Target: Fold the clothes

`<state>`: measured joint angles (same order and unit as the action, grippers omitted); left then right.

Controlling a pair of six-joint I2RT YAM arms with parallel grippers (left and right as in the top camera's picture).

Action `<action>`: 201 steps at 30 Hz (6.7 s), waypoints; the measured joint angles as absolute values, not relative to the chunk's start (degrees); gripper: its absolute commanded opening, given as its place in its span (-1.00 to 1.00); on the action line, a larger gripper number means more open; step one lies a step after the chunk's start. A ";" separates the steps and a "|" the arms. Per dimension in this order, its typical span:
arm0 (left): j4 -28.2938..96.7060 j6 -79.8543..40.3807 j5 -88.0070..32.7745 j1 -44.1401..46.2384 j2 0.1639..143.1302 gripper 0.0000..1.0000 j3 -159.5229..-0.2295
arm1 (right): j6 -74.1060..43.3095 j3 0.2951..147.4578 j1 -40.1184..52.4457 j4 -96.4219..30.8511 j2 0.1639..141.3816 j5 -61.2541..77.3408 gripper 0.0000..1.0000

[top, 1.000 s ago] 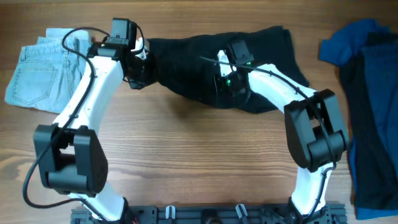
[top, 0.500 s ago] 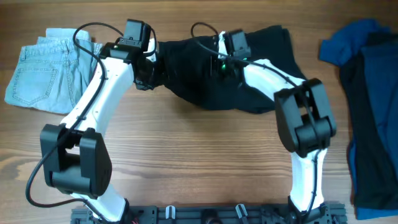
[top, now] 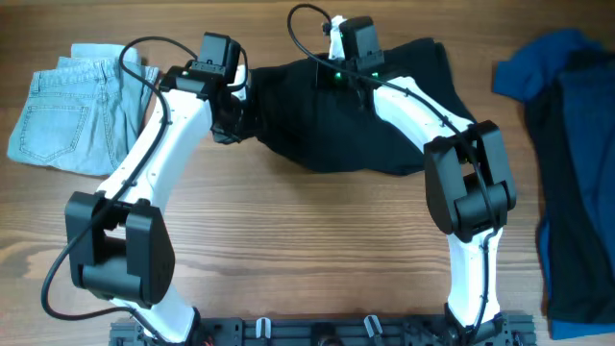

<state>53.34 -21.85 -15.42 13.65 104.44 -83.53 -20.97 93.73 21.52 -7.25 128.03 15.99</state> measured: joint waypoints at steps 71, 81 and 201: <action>63.81 4.49 6.15 33.89 102.30 -0.92 -103.94 | -22.13 93.89 14.63 -31.83 125.40 17.23 -0.92; 61.43 5.98 6.13 38.61 102.30 -0.92 -103.94 | -20.25 93.84 12.56 -45.74 125.23 -3.05 -0.91; 85.25 17.85 -14.55 30.13 112.03 -0.92 -119.09 | -14.83 86.80 7.77 -35.68 124.60 16.43 -0.91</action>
<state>85.25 17.85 -14.55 30.13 112.03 -119.09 -14.83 86.80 7.77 -35.68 124.60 16.43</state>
